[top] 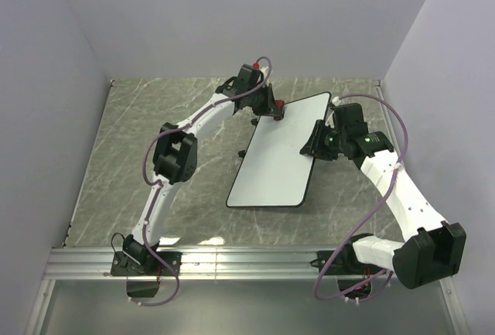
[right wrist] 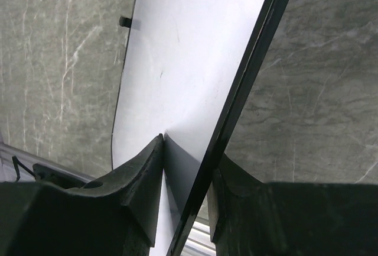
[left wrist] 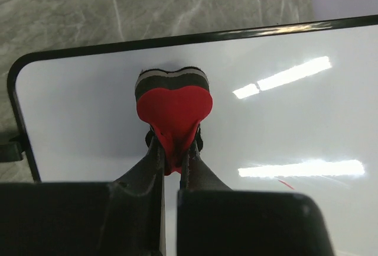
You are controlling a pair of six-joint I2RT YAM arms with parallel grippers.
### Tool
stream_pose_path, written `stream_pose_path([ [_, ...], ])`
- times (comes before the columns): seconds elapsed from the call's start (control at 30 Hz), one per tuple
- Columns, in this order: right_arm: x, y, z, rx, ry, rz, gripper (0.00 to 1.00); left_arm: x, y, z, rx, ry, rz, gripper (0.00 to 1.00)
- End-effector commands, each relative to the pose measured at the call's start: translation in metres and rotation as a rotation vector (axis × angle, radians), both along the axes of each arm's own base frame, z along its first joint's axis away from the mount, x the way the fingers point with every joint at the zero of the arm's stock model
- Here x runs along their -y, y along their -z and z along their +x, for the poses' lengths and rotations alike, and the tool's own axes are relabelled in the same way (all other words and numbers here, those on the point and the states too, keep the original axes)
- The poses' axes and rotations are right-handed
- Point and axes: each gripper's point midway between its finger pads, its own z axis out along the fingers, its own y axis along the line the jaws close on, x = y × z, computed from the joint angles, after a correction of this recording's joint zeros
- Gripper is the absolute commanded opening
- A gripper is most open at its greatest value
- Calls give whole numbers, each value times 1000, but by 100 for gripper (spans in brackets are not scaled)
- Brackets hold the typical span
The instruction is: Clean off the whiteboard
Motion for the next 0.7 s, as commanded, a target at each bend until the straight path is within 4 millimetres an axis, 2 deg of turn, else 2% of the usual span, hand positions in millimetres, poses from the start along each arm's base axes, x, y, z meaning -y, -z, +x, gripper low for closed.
stream_pose_path([
  [0.0, -23, 40, -35, -120, -245, -45, 0, -8, 56, -43, -136, 37, 148, 0],
  [0.07, -23, 41, -34, -120, -238, -39, 0, -4, 47, -51, -134, 86, 118, 0],
  [0.13, -25, 43, -34, -122, -240, -32, 0, 9, 24, -64, -112, 179, 46, 0],
  [0.2, -25, 42, -32, -118, -237, -28, 0, 29, 3, -82, -76, 262, 1, 0],
  [0.23, -26, 43, -32, -122, -238, -29, 0, 38, -15, -88, -42, 304, -22, 0],
  [0.27, -25, 44, -32, -124, -238, -30, 0, 52, -24, -103, -31, 350, -38, 0],
  [0.33, -25, 44, -31, -124, -237, -32, 0, 71, -44, -117, 8, 394, -74, 0],
  [0.5, -25, 43, -32, -123, -241, -36, 0, 88, -67, -127, 14, 432, -156, 0],
  [0.67, -23, 45, -34, -125, -239, -45, 0, 87, -70, -129, 4, 433, -168, 0],
])
